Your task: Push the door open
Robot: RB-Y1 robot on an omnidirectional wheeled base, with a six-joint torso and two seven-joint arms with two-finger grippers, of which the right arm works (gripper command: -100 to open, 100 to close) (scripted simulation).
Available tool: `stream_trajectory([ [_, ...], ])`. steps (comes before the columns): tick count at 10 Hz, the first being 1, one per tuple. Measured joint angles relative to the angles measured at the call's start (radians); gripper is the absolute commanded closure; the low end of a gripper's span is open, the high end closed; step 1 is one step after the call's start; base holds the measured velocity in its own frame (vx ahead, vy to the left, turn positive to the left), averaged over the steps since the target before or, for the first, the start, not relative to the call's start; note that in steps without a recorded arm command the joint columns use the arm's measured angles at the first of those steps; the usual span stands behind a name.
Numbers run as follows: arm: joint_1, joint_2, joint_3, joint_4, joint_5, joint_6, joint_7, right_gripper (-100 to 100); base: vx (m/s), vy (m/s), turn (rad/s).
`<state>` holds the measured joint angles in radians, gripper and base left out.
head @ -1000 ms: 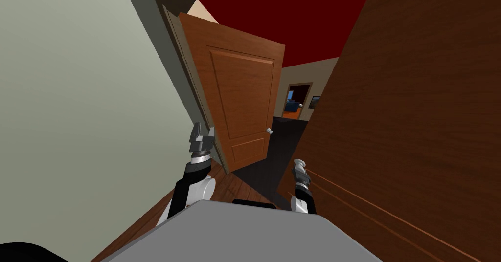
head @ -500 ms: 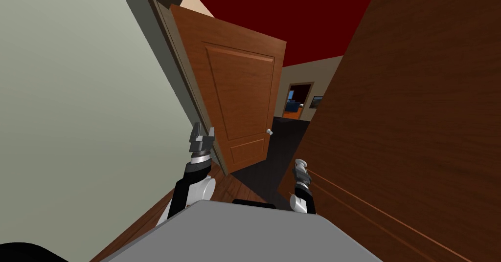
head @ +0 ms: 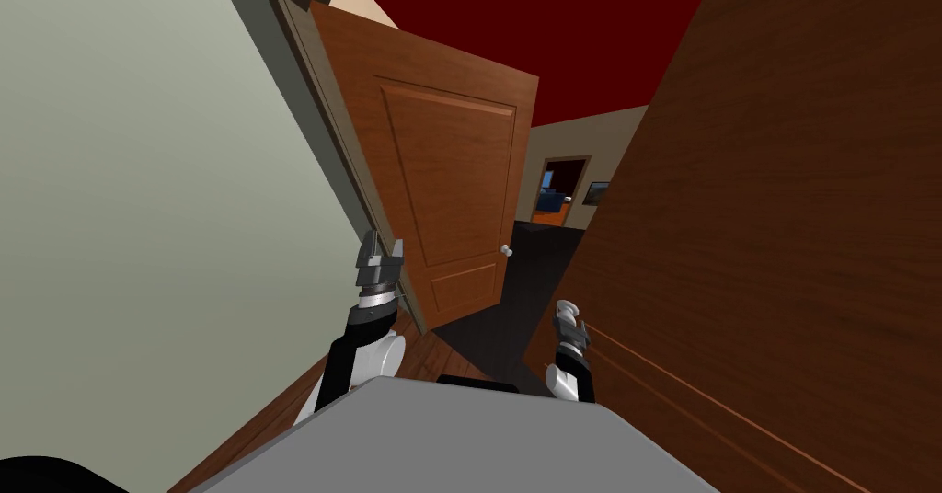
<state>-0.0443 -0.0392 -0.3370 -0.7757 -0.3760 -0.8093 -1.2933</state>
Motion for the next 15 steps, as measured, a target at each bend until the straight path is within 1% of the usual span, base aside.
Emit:
stream_trajectory([
  [1,0.003,0.011,-0.011,-0.010,-0.006,0.001,0.014,100,0.088,-0.050,0.006],
  [2,-0.008,0.011,-0.021,0.010,-0.012,-0.010,0.020,100,0.100,-0.047,0.024],
  [3,-0.024,0.008,-0.035,0.036,-0.020,-0.023,0.025,100,0.074,-0.028,0.002],
  [4,-0.010,0.016,-0.039,0.006,-0.022,-0.016,0.032,100,0.061,-0.023,-0.010],
  [5,-0.011,0.022,-0.049,-0.005,-0.028,-0.009,0.044,100,0.084,-0.022,0.005],
  [6,-0.028,0.021,-0.062,0.017,-0.035,-0.014,0.053,100,0.089,-0.032,0.014],
  [7,-0.030,0.022,-0.072,0.022,-0.041,-0.020,0.058,100,0.094,-0.040,0.011],
  [8,-0.031,0.036,-0.084,0.018,-0.048,-0.025,0.071,100,0.090,-0.058,0.017],
  [9,-0.028,0.047,-0.095,0.006,-0.054,-0.022,0.086,100,0.100,-0.057,-0.008],
  [10,-0.041,0.044,-0.106,0.025,-0.061,-0.028,0.091,100,0.112,-0.037,-0.001],
  [11,-0.058,0.042,-0.118,0.051,-0.068,-0.043,0.095,100,0.104,-0.040,0.011],
  [12,-0.064,0.043,-0.129,0.057,-0.075,-0.049,0.100,100,0.097,-0.043,0.022],
  [13,-0.054,0.055,-0.140,0.027,-0.081,-0.037,0.114,100,0.147,-0.028,0.008],
  [14,-0.067,0.058,-0.154,0.047,-0.089,-0.046,0.122,100,0.147,-0.031,-0.022],
  [15,-0.075,0.062,-0.168,0.057,-0.097,-0.054,0.131,100,0.125,-0.049,-0.018],
])
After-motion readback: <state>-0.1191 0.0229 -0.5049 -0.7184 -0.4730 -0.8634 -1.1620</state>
